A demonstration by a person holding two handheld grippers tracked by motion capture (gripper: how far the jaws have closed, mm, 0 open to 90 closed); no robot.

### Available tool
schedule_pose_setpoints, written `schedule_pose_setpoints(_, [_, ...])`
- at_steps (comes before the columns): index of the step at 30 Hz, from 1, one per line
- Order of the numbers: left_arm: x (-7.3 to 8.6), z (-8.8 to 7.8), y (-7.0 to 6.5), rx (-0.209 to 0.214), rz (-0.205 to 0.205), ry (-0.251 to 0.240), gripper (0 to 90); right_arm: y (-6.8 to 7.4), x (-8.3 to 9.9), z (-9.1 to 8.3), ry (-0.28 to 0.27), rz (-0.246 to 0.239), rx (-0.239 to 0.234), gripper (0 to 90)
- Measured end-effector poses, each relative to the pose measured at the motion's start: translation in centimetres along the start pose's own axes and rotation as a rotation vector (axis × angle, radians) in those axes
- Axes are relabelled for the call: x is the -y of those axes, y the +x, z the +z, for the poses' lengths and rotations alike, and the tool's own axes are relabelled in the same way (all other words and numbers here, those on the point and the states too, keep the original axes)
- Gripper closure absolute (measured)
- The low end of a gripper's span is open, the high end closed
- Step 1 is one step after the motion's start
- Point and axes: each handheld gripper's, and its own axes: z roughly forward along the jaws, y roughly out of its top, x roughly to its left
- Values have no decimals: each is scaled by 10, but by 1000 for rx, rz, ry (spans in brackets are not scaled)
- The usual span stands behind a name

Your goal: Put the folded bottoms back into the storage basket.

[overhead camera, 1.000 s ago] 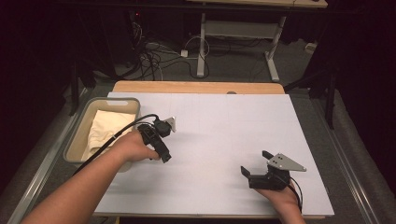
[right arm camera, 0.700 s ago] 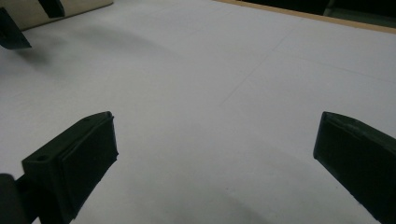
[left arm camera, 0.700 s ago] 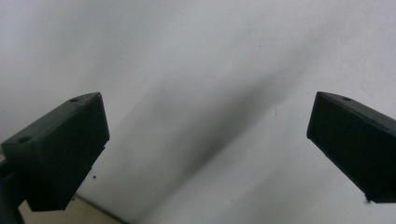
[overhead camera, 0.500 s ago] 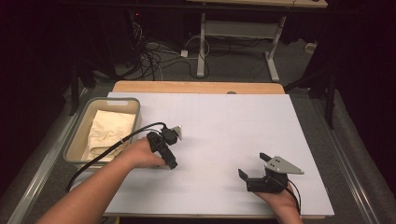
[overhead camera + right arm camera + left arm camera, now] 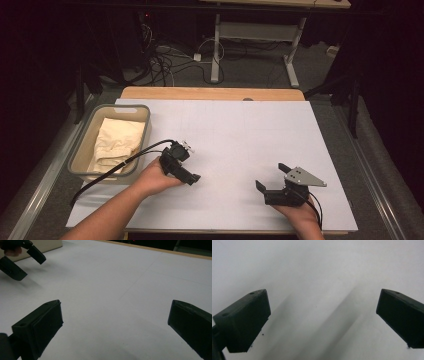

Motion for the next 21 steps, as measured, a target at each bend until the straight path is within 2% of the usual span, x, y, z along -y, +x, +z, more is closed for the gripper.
schedule_pose_setpoints(3, [7,3,0,22,-9,-78,0,1,0,0,-4,-1,-4,1])
schedule_pose_setpoints(8, [20,4,0,19,0,-196,0,2,0,0,-4,-4,-7,1])
schedule_pose_setpoints(12, [36,1,3,29,-25,-342,0,3,0,0,-6,0,-5,1])
schedule_pose_setpoints(15, [46,-1,2,28,-27,-429,0,4,0,-1,-18,-2,-7,1])
schedule_pose_setpoints(18, [56,-8,-2,16,-20,-548,0,6,0,-2,-33,2,-8,1])
schedule_pose_setpoints(20, [62,-12,-2,18,-37,-606,0,7,0,-3,-38,3,-6,1])
schedule_pose_setpoints(21, [63,-13,-3,18,-41,-618,0,8,0,-3,-47,3,-6,1])
